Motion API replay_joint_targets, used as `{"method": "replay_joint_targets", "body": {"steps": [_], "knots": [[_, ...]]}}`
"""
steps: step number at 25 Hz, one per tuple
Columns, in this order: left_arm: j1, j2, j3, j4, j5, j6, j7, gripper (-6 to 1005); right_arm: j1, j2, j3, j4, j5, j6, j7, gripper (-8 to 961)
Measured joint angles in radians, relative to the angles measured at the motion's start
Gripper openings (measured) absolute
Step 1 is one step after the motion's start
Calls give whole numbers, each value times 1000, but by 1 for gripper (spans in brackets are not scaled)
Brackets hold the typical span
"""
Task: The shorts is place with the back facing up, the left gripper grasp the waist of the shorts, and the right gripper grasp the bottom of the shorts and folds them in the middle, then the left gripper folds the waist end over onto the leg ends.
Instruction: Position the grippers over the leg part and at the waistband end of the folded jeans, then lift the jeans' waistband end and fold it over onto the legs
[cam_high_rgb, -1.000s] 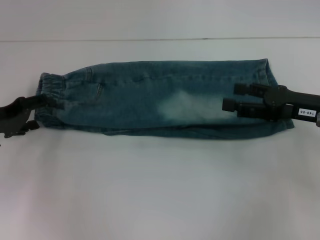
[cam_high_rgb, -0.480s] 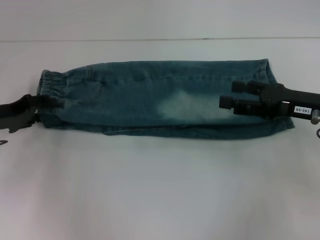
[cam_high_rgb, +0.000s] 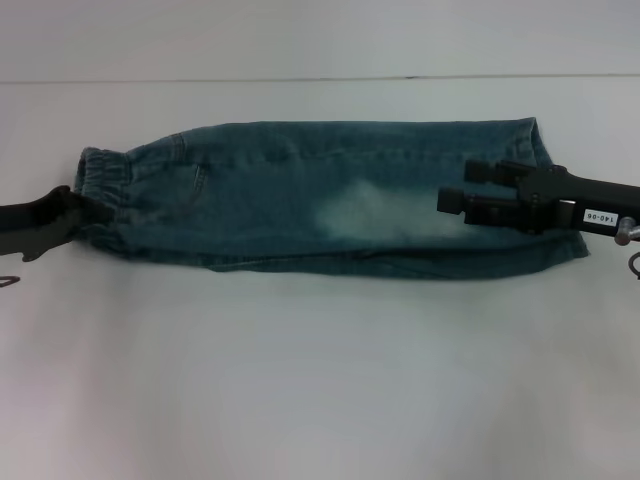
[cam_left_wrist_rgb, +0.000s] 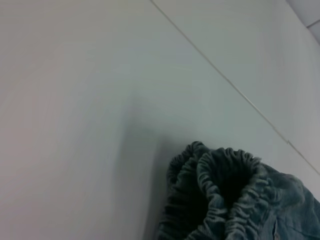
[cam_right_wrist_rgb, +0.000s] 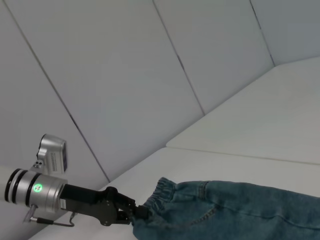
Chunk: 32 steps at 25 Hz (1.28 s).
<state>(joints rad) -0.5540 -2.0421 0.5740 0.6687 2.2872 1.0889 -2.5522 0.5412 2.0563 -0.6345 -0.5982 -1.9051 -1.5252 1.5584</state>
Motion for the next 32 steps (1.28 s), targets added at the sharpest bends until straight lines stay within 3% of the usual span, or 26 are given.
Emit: {"method": "replay_joint_targets", "body": {"steps": [5,11,17,21,26,32], "knots": [[-1,-2,1,0,-4,-1,13,122,1,1,-6,0,0,5,0,946],[-2,-3,-7,8,-30,25,60,71,0,12,-11,1,1,43,-1,886],[-22,4,-9,26,-110,92,133,73,15,29,-1,78,59,209,-39,796],[-66,8,-5,58,-146,156,145,72,36,35,1,203,240,375,-180,633],[-145,9,0,88,-210,247,155,71,103,41,2,385,499,526,-490,470],[-231,6,1,112,-268,319,155,70,217,50,3,532,579,666,-710,280]]}}
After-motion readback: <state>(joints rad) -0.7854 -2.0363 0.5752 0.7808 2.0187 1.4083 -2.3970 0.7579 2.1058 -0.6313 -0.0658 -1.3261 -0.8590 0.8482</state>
